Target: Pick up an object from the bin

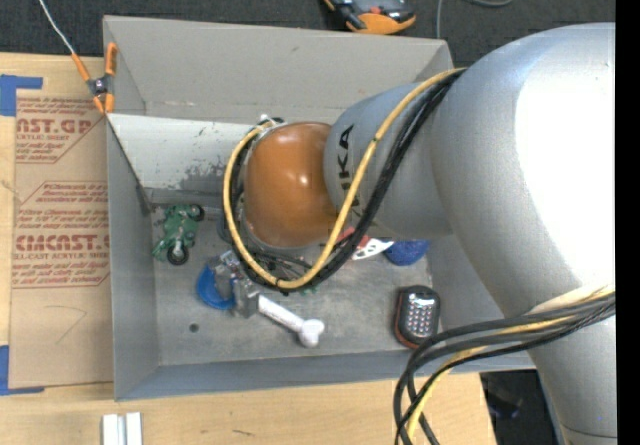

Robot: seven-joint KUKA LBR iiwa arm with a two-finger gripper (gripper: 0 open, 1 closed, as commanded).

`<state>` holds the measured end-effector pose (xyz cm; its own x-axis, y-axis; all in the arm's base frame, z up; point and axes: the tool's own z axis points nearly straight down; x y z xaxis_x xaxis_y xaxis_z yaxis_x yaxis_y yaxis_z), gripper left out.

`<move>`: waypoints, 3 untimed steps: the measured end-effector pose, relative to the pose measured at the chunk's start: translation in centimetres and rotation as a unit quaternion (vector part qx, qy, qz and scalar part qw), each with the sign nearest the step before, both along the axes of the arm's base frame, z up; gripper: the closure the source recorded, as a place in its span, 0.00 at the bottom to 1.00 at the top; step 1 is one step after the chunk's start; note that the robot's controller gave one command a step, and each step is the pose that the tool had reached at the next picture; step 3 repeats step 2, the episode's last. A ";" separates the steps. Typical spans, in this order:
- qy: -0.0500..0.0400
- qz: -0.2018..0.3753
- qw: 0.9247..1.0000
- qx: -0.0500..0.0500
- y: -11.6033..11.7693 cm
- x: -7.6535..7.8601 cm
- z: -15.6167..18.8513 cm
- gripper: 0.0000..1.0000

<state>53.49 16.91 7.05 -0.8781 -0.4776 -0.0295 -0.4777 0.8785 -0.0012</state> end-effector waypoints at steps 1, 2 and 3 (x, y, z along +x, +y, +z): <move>-0.006 -0.011 1.000 0.002 -0.1 1.5 12.8 1.00; -0.011 0.091 0.996 0.000 1.0 3.6 16.6 1.00; -0.011 0.091 0.996 0.000 1.0 3.6 16.6 1.00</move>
Offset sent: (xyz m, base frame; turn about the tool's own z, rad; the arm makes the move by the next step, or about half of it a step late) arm 0.0128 -0.0024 0.1233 0.0209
